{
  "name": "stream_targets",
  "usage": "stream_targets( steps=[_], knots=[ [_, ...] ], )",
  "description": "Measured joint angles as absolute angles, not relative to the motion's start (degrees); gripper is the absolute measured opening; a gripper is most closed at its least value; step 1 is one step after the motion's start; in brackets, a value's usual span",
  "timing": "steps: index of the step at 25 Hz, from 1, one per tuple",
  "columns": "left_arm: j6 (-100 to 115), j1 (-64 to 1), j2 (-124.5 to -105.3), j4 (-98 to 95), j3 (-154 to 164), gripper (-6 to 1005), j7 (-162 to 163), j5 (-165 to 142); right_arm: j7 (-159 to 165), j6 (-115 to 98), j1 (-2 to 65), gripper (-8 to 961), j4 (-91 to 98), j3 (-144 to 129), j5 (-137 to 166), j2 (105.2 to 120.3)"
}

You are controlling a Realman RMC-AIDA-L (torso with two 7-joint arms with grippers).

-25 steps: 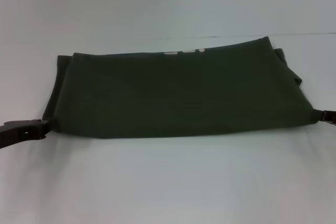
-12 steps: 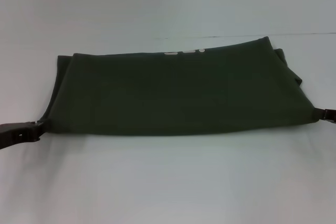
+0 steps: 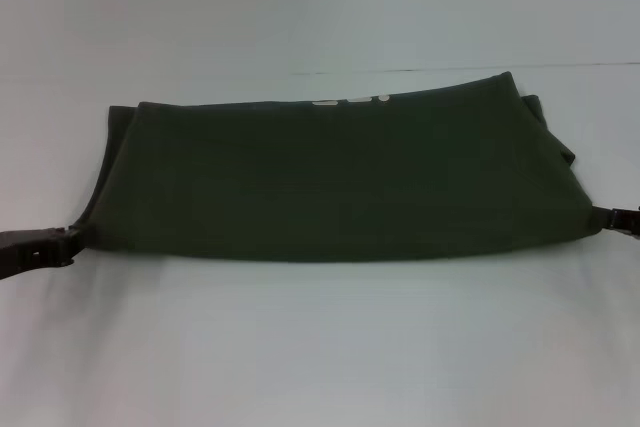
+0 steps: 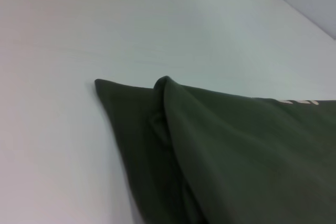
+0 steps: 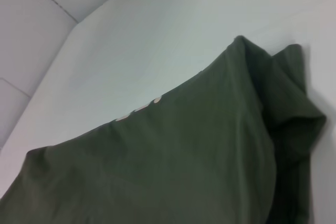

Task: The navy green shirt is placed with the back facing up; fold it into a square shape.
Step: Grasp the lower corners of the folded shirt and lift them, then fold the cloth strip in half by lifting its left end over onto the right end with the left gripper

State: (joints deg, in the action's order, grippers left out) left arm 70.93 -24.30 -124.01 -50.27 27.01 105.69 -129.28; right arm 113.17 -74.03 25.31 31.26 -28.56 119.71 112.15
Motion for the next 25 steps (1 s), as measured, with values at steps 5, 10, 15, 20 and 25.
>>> stream_targets(
  steps=[5, 10, 15, 20, 25],
  knots=[
    [72.32, -24.29, -124.01, -51.0, 26.24, 64, 105.92, -129.21, 110.32, -77.23, 25.31, 67, 31.61, -27.86, 119.65, 111.95],
    [77.8, -23.87, -123.89, -52.5, 19.8, 131, 106.77, -128.22, 108.67, -80.66, 24.87, 117, 35.65, -22.0, 119.11, 112.49],
    [83.85, -23.62, -123.63, -52.89, 16.25, 258, 108.74, -127.27, 107.13, -84.35, 24.93, 337, 37.57, -18.55, 119.07, 112.64],
    [91.36, -23.47, -123.59, -52.29, 14.65, 472, 110.86, -126.93, 105.79, -87.78, 25.4, 536, 38.5, -18.15, 118.49, 112.64],
    [95.15, -23.47, -123.61, -50.73, 14.55, 644, 115.42, -126.06, 104.33, -89.87, 26.52, 779, 37.96, -18.62, 118.43, 112.89]
  ],
)
